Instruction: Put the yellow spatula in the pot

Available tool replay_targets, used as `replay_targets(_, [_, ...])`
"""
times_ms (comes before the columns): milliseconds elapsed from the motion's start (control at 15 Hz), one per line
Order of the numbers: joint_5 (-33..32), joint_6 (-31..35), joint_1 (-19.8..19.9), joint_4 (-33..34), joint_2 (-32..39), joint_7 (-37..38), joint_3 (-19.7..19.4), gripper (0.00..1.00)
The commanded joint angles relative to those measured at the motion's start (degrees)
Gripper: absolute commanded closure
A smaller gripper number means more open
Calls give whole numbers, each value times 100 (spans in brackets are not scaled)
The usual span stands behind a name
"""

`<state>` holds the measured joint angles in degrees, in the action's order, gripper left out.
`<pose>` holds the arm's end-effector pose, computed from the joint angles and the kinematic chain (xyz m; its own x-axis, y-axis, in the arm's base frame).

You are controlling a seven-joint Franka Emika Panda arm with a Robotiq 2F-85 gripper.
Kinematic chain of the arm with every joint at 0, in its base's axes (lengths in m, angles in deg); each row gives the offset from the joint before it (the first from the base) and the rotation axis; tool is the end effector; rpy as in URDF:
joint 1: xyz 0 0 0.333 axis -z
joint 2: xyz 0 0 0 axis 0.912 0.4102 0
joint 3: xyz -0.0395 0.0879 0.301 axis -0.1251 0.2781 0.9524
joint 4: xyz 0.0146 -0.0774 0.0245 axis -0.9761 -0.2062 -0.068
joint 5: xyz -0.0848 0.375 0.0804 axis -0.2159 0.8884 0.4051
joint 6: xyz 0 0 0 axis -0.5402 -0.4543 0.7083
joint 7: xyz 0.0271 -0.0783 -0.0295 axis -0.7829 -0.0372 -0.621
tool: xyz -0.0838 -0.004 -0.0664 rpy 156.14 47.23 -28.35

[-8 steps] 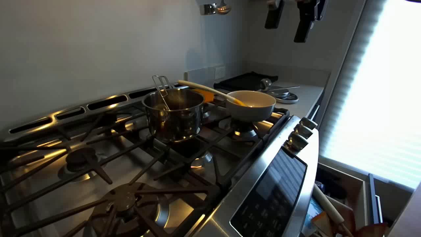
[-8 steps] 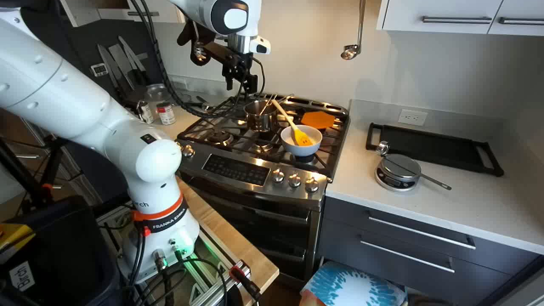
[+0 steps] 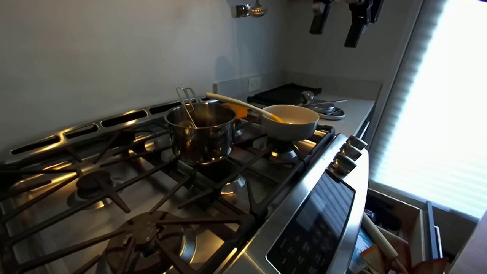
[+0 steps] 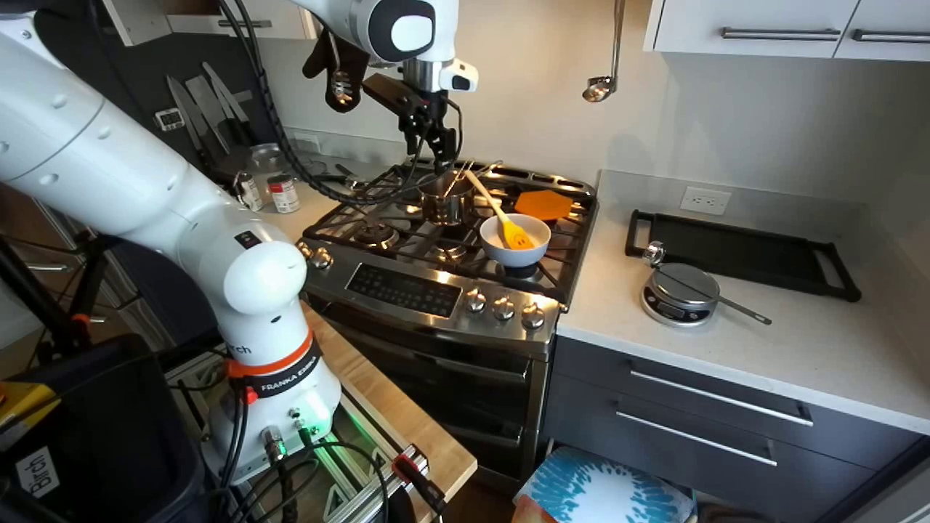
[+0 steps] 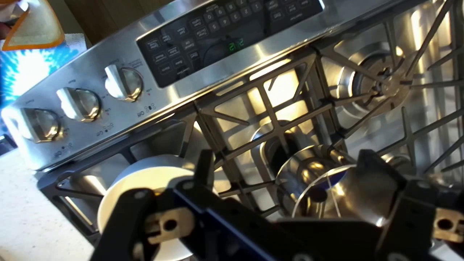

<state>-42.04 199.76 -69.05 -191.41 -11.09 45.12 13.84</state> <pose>0.3955 0.0422 0.4679 0.9985 -0.0453 0.0312 -0.0382 -0.9793 -0.1986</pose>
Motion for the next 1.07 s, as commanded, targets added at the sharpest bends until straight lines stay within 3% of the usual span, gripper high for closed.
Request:
replay_targets(0, [-244,582,453,-136,88,506,-50,0])
replay_targets(133, [-267,822,643,-70,291,687,-128,0])
replay_targets(267, [-229,893,676,65,535,314,-334,0])
replay_targets(533, [-310,361,506,554,1036,-1215,-714,0])
replay_targets(867, [-1288,-47,482,1457,1900,-1528,-396,0])
replay_targets(933, [-982,176,515,1060,1493,-1381,-484,0])
replay_targets(1000, [-1012,165,499,1161,1611,-1368,-446,0])
